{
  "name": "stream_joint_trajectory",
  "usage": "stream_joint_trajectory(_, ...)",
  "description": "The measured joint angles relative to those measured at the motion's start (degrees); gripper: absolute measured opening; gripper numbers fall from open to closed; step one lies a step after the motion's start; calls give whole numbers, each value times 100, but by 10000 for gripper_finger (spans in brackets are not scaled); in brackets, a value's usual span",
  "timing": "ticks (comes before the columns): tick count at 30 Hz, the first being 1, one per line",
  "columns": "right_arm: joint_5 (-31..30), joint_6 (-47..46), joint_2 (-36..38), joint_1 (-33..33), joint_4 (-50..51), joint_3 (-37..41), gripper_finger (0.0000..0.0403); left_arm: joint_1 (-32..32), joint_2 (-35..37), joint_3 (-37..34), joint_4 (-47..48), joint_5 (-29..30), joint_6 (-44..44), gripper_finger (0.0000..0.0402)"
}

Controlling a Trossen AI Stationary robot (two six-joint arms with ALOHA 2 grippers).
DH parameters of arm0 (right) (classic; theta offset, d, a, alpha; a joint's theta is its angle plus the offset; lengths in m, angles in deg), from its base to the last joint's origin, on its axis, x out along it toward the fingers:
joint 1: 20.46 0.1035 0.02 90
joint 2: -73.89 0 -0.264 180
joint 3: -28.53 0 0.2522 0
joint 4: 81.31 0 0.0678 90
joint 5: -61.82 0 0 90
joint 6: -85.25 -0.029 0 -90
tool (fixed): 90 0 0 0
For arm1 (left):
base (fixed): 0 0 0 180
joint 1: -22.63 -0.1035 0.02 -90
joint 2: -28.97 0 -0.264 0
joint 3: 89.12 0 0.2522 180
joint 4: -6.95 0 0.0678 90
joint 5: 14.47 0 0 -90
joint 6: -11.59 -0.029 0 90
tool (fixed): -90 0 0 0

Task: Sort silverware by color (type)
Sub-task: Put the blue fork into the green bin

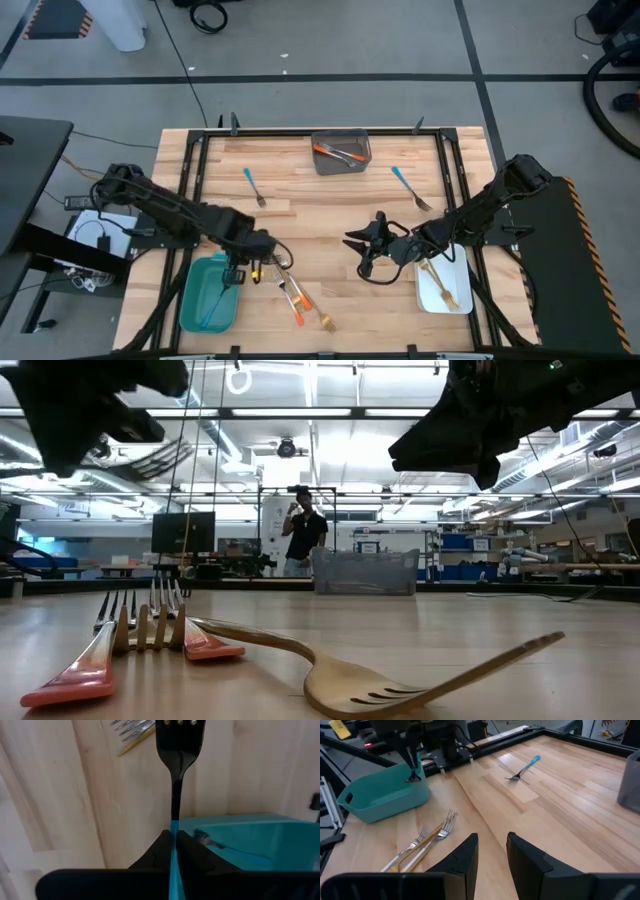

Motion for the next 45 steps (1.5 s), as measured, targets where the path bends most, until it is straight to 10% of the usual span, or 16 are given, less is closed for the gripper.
stream_joint_trajectory(24, -143, 574, 0, -243, -108, 2, 109, 1572, 302, 0, -304, 649, 2389, 27)
stream_joint_trajectory(45, -120, 1404, 0, -552, -1156, 2, 109, 3538, 299, 0, -191, 1958, 6472, 27)
